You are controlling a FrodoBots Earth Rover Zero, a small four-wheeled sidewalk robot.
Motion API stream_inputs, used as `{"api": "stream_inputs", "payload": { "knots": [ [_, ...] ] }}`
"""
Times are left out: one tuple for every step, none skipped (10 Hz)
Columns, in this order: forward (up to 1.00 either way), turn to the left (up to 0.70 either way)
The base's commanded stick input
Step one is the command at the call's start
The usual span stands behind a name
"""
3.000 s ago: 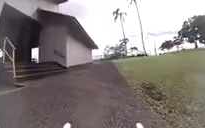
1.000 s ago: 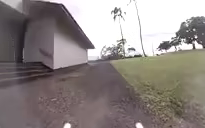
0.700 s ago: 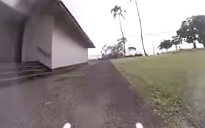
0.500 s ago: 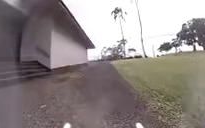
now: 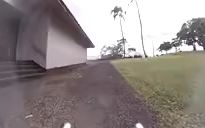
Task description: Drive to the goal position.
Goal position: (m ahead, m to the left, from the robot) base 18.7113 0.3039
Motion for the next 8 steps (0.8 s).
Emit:
{"api": "stream_inputs", "payload": {
  "knots": [
    [0.70,0.00],
    [0.70,0.29],
    [0.70,0.35],
    [0.70,0.20],
    [0.70,0.00],
    [0.70,0.00],
    [0.70,0.00],
    [0.70,0.00]
  ]
}}
